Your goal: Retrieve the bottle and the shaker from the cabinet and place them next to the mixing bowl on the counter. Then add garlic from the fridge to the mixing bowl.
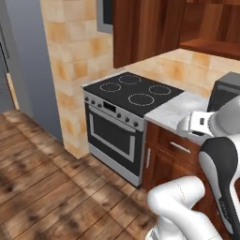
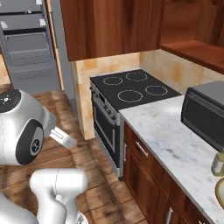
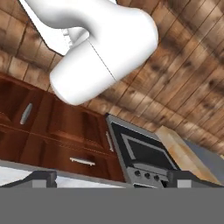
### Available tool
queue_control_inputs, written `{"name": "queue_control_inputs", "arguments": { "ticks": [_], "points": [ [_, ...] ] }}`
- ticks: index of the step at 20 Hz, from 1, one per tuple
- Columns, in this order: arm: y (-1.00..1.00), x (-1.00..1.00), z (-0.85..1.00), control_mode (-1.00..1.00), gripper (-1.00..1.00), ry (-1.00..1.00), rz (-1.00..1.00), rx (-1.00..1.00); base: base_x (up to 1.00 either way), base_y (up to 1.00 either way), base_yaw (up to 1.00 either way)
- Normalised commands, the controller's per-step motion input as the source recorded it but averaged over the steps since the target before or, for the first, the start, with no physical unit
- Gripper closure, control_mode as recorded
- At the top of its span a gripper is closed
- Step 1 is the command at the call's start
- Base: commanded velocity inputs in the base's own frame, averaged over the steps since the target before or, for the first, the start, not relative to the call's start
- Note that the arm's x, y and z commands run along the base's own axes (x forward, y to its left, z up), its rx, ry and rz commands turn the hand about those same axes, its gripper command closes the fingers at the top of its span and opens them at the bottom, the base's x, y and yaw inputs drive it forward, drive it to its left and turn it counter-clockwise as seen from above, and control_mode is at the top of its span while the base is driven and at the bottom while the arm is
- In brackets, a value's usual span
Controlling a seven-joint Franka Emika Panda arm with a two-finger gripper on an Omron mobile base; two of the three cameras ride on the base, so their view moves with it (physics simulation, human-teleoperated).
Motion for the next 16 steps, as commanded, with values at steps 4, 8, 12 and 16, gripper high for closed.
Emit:
{"name": "queue_control_inputs", "arguments": {
  "ticks": [4, 8, 12, 16],
  "points": [
    [0.00, 0.00, 0.00, 1.00, -1.00, 0.00, 0.00, 0.00, 0.00, 0.44, 0.34],
    [0.00, 0.00, 0.00, 1.00, -1.00, 0.00, 0.00, 0.00, 0.01, 0.50, 0.35],
    [0.00, 0.00, 0.00, 1.00, -1.00, 0.00, 0.00, 0.00, 0.13, 0.45, 0.26],
    [0.00, 0.00, 0.00, 1.00, -1.00, 0.00, 0.00, 0.00, 0.31, 0.53, 0.25]
  ]
}}
